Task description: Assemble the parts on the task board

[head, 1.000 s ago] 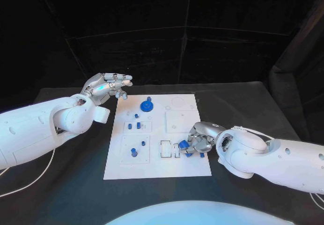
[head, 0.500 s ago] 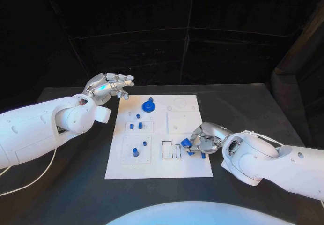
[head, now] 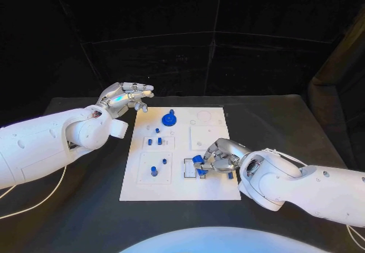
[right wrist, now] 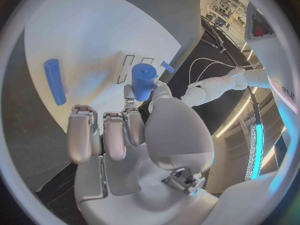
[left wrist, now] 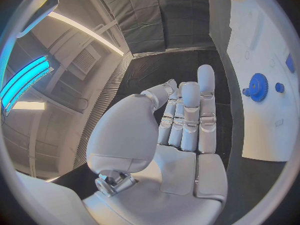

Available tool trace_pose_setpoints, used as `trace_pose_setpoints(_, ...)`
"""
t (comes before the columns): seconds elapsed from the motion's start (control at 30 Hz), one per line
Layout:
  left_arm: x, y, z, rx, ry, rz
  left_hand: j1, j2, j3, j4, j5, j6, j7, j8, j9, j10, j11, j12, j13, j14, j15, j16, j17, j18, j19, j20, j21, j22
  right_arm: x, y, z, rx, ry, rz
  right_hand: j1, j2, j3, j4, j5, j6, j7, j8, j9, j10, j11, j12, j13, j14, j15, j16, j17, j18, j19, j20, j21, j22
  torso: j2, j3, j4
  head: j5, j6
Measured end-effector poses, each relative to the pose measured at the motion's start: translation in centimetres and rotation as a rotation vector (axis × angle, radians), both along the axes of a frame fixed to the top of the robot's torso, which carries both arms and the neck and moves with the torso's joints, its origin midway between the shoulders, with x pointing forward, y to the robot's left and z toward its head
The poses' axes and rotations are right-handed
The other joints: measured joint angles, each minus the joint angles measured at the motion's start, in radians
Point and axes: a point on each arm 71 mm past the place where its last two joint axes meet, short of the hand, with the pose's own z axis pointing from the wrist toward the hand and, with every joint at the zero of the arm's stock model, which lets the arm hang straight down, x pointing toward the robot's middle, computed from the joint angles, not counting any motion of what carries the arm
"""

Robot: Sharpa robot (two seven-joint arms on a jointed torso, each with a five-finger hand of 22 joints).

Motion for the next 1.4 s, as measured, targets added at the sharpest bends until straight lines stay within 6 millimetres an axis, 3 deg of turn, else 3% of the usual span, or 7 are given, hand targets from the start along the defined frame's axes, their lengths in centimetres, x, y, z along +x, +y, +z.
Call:
trace_pose_setpoints(0.2, 0.0, -0.2, 0.0, -0.001, 0.000, -0.004, 0.000, 0.000, 0.000, 0.000, 0.000, 0.000, 0.000, 0.000, 0.000, 0.000, 0.000, 0.000, 0.000, 0.000, 0.000, 0.000, 0.000, 0.000, 0.000, 0.000, 0.000, 0.000, 0.4, 1.1, -0.4, -0.008, 0.024, 0.007, -0.029, 0.003, -0.018, 0.001, -0.049, 0.030, -0.021, 0.003, 0.020, 0.000, -0.007, 0.000, 0.000, -0.002, -0.005, 0.000, 0.000, 0.000, -0.002, -0.005, 0.002, 0.000, 0.000, -0.0004, 0.0000, 0.003, -0.001)
trace_pose_setpoints(0.43, 0.0, -0.3, 0.0, -0.002, 0.000, -0.005, 0.000, 0.000, 0.000, 0.000, 0.000, 0.000, 0.000, 0.000, 0.000, 0.000, 0.000, 0.000, 0.000, 0.000, 0.000, 0.000, 0.000, 0.000, 0.000, 0.000, 0.000, 0.000, 0.7, 1.7, -0.8, -0.028, 0.043, -0.001, -0.103, 0.010, -0.072, 0.002, -0.267, 0.044, -0.032, 0.005, 0.049, -0.003, -0.011, -0.020, 0.000, 0.001, -0.009, 0.000, 0.000, 0.000, 0.001, -0.009, 0.002, 0.000, 0.000, -0.0006, 0.0000, 0.007, -0.002)
trace_pose_setpoints(0.6, 0.0, -0.3, 0.0, -0.002, 0.000, -0.006, 0.000, 0.000, 0.000, 0.000, 0.000, 0.000, 0.000, 0.000, 0.000, 0.000, 0.000, 0.000, 0.000, 0.000, 0.000, 0.000, 0.000, 0.000, 0.000, 0.000, 0.000, 0.000, 1.0, 1.8, -1.0, -0.045, 0.045, -0.006, -0.206, -0.107, -0.033, 0.007, -0.409, 0.021, -0.019, -0.012, 0.065, -0.004, -0.010, -0.057, 0.000, 0.001, -0.009, -0.011, 0.000, 0.000, 0.001, -0.009, 0.002, 0.000, 0.000, -0.0005, -0.0001, 0.009, -0.003)
trace_pose_setpoints(0.7, 0.0, -0.3, 0.0, -0.001, 0.000, -0.005, 0.000, 0.000, 0.000, 0.000, 0.000, 0.000, 0.000, 0.000, 0.000, 0.000, 0.000, 0.000, 0.000, 0.000, 0.000, 0.000, 0.000, 0.000, 0.000, 0.000, 0.000, 0.000, 1.0, 1.9, -1.0, -0.051, 0.039, -0.004, -0.251, -0.163, -0.023, 0.013, -0.415, 0.011, -0.018, -0.018, 0.070, -0.013, -0.001, -0.086, 0.000, 0.001, -0.009, -0.013, 0.000, 0.000, 0.001, -0.008, 0.002, 0.000, 0.000, -0.0003, -0.0009, 0.010, -0.003)
trace_pose_setpoints(0.83, 0.0, -0.3, 0.0, -0.002, 0.000, -0.006, 0.000, 0.000, 0.000, 0.000, 0.000, 0.000, 0.000, 0.000, 0.000, 0.000, 0.000, 0.000, 0.000, 0.000, 0.000, 0.000, 0.000, 0.000, 0.000, 0.000, 0.000, 0.000, 1.1, 2.0, -0.9, -0.056, 0.029, 0.000, -0.259, -0.171, -0.013, 0.012, -0.415, 0.008, -0.014, -0.018, 0.072, -0.016, -0.005, -0.098, 0.000, 0.001, -0.009, -0.017, 0.000, 0.000, 0.001, -0.008, -0.002, 0.000, 0.001, 0.0000, -0.0021, 0.011, -0.002)
trace_pose_setpoints(1.1, 0.0, -0.3, 0.0, -0.001, 0.001, -0.006, 0.000, 0.000, 0.000, 0.000, 0.000, 0.000, 0.000, 0.000, 0.000, 0.000, 0.000, 0.000, 0.000, 0.000, 0.000, 0.000, 0.000, 0.000, 0.000, 0.000, 0.000, 0.000, 0.8, 2.4, -0.7, -0.053, 0.021, 0.033, -0.039, -0.095, 0.060, -0.069, -0.323, 0.016, -0.023, -0.018, 0.097, -0.016, -0.005, -0.098, 0.000, 0.001, -0.009, -0.017, 0.000, 0.000, 0.001, -0.008, -0.002, 0.000, 0.000, 0.0008, -0.0026, 0.012, -0.002)
trace_pose_setpoints(1.4, 0.1, -0.3, 0.0, -0.002, 0.001, -0.006, 0.000, 0.000, 0.000, 0.000, 0.000, 0.000, 0.000, 0.000, 0.000, 0.000, 0.000, 0.000, 0.000, 0.000, 0.000, 0.000, -0.001, 0.000, 0.000, 0.000, 0.000, -0.001, 0.8, 2.8, -0.5, -0.067, -0.011, 0.062, 0.088, -0.056, 0.094, -0.155, -0.336, 0.032, -0.030, -0.007, 0.112, -0.010, -0.010, -0.101, 0.004, 0.002, -0.008, -0.017, 0.000, 0.001, 0.001, -0.008, 0.003, 0.000, 0.000, 0.0005, -0.0024, 0.008, -0.003)
